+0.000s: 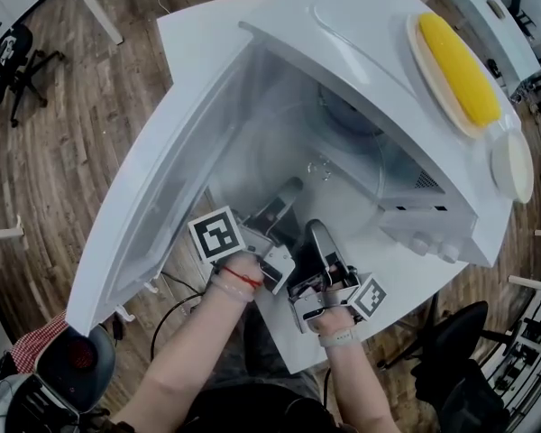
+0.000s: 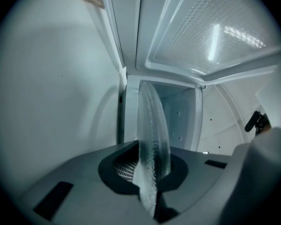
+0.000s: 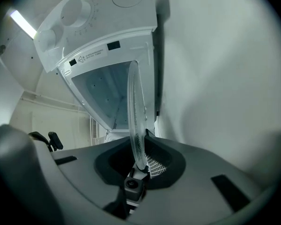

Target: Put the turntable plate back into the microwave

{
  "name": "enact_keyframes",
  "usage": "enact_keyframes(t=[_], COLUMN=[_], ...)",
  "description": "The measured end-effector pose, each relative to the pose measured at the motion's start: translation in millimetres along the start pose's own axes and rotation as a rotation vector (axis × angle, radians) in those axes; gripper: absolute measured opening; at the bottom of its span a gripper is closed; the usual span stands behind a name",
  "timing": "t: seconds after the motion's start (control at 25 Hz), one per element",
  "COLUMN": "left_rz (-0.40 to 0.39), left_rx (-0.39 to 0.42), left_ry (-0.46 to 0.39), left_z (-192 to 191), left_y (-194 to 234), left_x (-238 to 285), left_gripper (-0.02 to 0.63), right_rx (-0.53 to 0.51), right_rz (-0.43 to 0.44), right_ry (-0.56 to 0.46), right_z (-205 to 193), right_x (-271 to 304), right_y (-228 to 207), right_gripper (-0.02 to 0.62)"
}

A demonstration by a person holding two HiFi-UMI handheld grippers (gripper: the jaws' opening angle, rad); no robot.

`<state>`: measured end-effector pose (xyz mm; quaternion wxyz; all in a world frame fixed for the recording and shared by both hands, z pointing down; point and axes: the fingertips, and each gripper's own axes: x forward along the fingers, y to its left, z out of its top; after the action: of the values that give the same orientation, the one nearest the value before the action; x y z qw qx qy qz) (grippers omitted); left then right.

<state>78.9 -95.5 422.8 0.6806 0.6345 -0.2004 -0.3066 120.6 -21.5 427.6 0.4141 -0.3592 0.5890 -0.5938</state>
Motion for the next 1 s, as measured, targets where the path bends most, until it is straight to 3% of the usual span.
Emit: enact_keyframes(t=[0.16,0.44,1.0], left_rz=[0.001,0.004,-0.040], left_rx=[0.040,0.041,-0.036], left_ry=[-0.004,0.003,0.008], left_z=[0,4,9], left_y=[-1,-3,-4], left_x=[0,8,19], left_gripper=[0.034,0.034,0.034], right_rx=[-0.072,-0.060,-0.067], right_rz=[-0.002,0.005,0.009], right_ry=[0.010,-0.003,-0.025], right_z=[2,8,16], right_x=[0,7,14], right_y=[2,4,8], right_gripper=[0.055,0.054,0.055])
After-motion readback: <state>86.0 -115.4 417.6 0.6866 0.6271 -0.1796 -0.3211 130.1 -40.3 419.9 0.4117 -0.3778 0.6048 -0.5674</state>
